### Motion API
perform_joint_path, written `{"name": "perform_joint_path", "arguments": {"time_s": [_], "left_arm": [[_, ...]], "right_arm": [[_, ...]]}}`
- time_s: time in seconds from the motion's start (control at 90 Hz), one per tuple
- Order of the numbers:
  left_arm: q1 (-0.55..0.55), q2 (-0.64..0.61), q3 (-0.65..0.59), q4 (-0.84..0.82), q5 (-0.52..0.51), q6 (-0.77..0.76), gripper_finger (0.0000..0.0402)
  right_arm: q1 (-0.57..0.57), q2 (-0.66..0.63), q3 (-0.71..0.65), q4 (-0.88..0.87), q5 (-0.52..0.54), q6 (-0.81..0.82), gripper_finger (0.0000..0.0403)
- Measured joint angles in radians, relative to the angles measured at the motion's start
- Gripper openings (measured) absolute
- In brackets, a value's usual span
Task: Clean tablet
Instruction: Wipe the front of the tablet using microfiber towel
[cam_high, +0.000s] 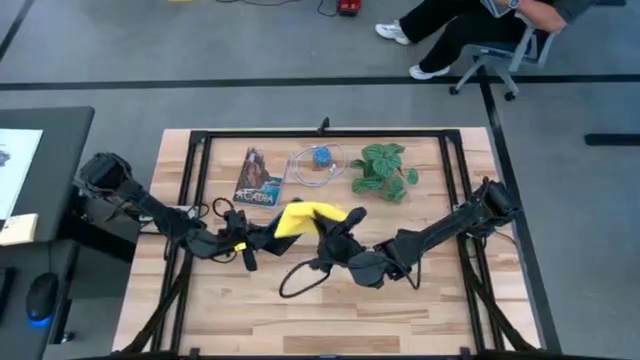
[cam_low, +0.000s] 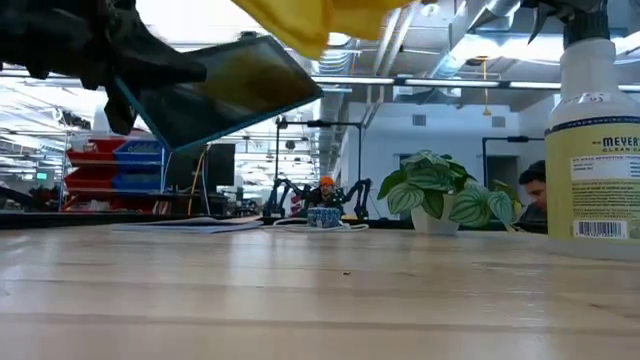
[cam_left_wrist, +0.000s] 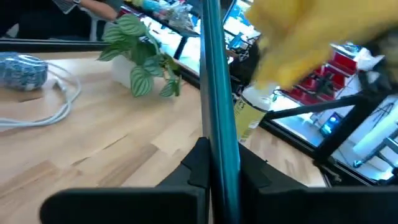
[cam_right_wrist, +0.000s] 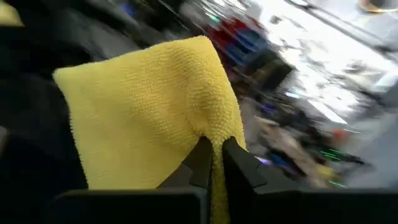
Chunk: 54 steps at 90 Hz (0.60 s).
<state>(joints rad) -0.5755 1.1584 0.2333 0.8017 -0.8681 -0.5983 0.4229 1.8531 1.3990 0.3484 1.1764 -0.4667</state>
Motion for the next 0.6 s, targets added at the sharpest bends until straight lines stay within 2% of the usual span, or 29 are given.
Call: {"name": "perform_joint_path", "arguments": {"time_s": [0.256, 0.5, 0.6], "left_arm": [[0.0, 0.0, 0.001, 0.031, -0.001, 0.008, 0.0009], [0.001, 0.001, 0.027, 0.019, -0.015, 0.05, 0.0009], [0.002, 0.001, 0.03, 0.016, -0.007, 0.064, 0.0009]], "right_arm": [[-0.098, 0.086, 0.002, 0.016, -0.277, 0.146, 0.0006], [-0.139, 0.171, 0.001, 0.086, -0.409, 0.155, 0.0006], [-0.136, 0.181, 0.002, 0.082, -0.405, 0.145, 0.0006]]}}
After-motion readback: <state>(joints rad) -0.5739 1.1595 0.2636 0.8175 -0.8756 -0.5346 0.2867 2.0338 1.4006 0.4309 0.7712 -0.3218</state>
